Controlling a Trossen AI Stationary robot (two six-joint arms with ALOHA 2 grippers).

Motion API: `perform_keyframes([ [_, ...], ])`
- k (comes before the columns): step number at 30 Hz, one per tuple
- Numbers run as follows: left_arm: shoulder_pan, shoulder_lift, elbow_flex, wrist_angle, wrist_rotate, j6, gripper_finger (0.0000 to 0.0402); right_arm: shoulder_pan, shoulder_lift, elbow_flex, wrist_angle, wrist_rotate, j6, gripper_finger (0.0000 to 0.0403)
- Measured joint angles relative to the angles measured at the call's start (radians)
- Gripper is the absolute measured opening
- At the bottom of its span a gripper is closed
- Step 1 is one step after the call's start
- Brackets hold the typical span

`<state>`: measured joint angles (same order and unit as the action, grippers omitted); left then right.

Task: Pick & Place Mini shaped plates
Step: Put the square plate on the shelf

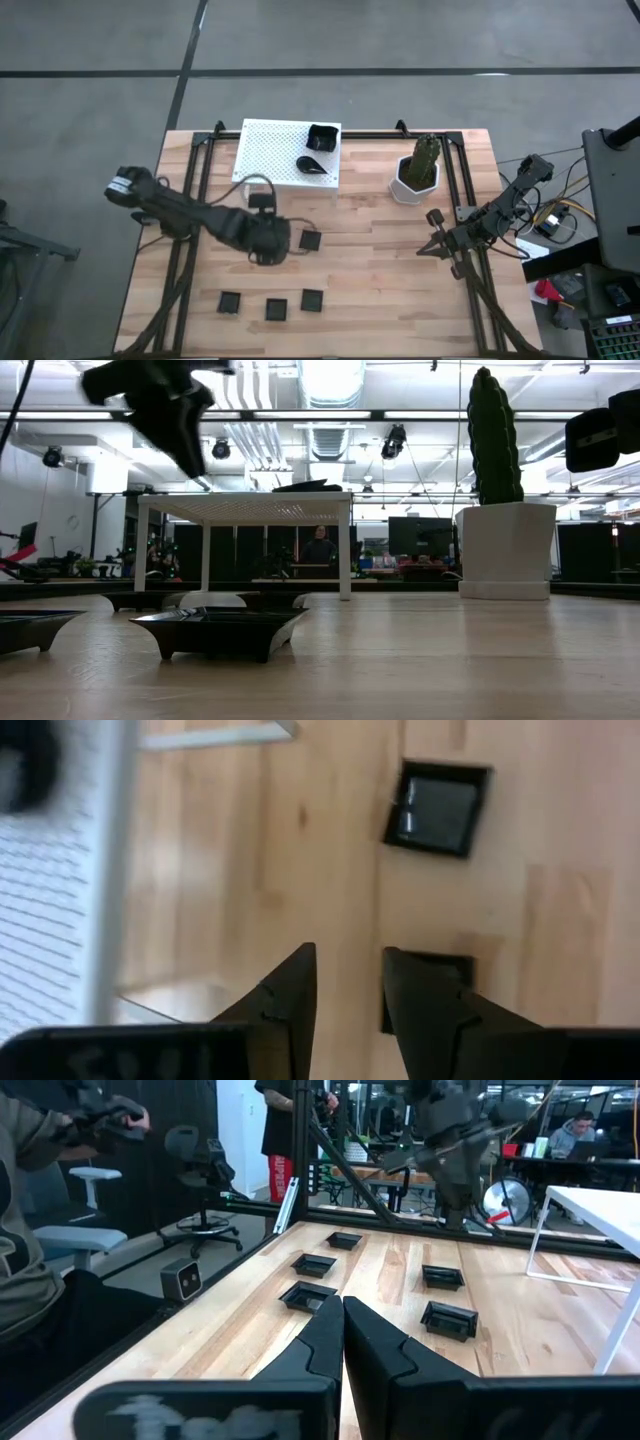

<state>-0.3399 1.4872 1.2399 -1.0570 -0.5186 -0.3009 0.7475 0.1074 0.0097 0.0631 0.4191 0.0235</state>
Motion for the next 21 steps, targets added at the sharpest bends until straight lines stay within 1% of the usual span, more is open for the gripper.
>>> perform_keyframes([
  [5,-0.05,0.0,-0.091,0.027,0.009,-0.141,0.0115,0.0,0.0,0.0,0.0,0.0,0.001,0.0008],
  [8,-0.075,0.001,-0.143,0.064,0.018,-0.193,0.0115,0.0,0.0,0.0,0.0,0.0,0.0,0.0008],
  [11,-0.092,0.001,-0.192,0.142,0.035,-0.212,0.0115,0.0,0.0,0.0,0.0,0.0,0.002,0.0008],
  [14,-0.102,0.001,-0.234,0.216,0.075,-0.214,0.0115,0.0,0.0,0.0,0.0,0.0,0.001,0.0008],
  [16,-0.107,0.004,-0.251,0.221,0.099,-0.228,0.0115,0.0,0.0,0.0,0.0,0.0,0.001,0.0008],
  [21,-0.111,0.008,-0.292,0.252,0.103,-0.271,0.0115,0.0,0.0,0.0,0.0,0.0,0.001,0.0008],
])
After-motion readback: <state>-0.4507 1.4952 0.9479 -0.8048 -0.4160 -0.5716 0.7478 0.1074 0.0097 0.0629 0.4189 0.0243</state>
